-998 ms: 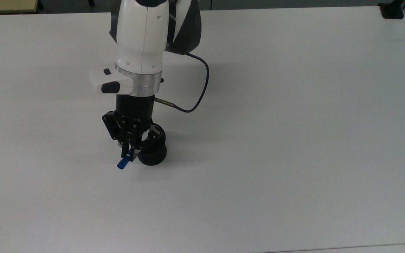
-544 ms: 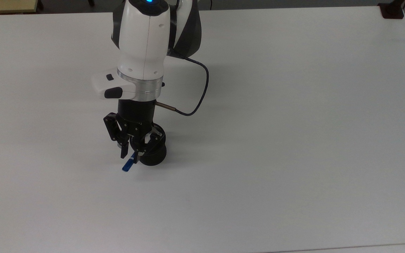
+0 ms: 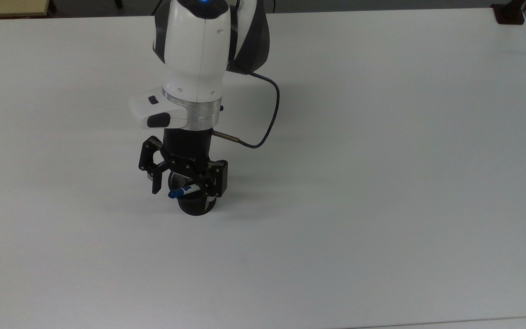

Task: Insert the marker

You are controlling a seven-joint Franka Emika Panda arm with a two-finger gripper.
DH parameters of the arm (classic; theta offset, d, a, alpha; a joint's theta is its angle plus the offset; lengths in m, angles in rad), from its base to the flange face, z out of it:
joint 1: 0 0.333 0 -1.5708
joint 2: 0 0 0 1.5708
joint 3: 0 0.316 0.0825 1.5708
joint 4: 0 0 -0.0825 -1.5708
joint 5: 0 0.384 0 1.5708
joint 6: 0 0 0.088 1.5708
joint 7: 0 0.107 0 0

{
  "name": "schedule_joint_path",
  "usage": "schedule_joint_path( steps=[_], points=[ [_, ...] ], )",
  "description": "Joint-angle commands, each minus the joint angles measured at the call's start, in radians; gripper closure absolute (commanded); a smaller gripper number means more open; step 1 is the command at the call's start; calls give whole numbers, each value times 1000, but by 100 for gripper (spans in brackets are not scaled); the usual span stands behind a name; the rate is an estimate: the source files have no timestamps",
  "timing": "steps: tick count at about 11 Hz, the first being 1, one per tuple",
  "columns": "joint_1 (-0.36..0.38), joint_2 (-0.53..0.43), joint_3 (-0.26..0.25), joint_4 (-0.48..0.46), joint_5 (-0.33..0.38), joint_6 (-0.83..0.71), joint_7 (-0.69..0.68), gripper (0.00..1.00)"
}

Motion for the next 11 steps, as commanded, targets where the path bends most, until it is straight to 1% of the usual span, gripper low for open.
schedule_joint_path(
  steps=[1,2,3,4,6,7,9,10,11],
  points=[
    [64,-114,8,-29,-2,-249,-64,0],
    [70,-151,20,-30,30,-355,-126,0],
    [86,-186,22,-30,75,-456,-193,0],
    [95,-223,22,-30,117,-530,-253,0],
    [94,-296,22,-32,174,-649,-313,0],
    [86,-332,22,-38,200,-708,-350,0],
    [57,-390,22,-39,254,-837,-481,0],
    [39,-411,22,-39,257,-903,-544,0],
    [14,-422,24,-38,257,-927,-589,0]
  ],
)
